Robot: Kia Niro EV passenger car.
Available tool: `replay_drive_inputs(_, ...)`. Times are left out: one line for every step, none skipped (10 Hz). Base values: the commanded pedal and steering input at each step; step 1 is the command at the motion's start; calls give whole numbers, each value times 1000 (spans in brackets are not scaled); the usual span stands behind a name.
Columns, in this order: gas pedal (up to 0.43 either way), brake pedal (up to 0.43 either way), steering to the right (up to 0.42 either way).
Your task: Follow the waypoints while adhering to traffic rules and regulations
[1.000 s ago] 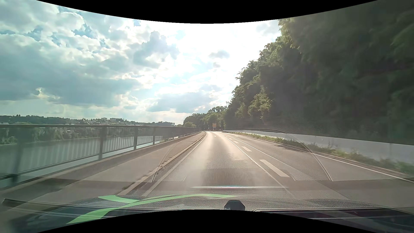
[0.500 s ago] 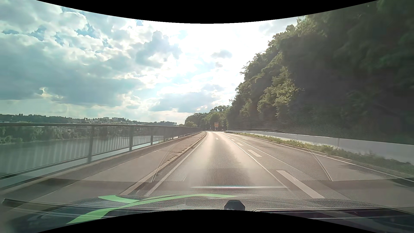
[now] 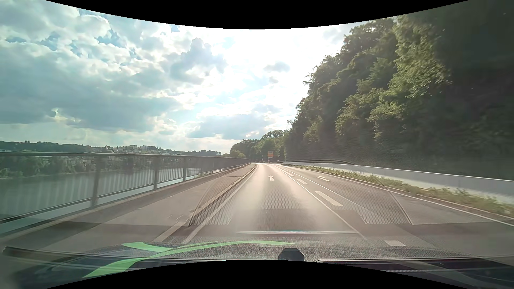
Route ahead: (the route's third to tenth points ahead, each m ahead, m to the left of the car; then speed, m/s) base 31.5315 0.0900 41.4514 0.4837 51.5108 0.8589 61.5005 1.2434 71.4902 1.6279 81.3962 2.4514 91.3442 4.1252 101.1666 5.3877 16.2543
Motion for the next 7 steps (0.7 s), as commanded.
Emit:
replay_drive_inputs(169, 0, -2)
replay_drive_inputs(169, 0, -3)
replay_drive_inputs(169, 0, -3)
replay_drive_inputs(169, 0, -3)
replay_drive_inputs(169, 0, -2)
replay_drive_inputs(169, 0, -3)
replay_drive_inputs(177, 0, -2)
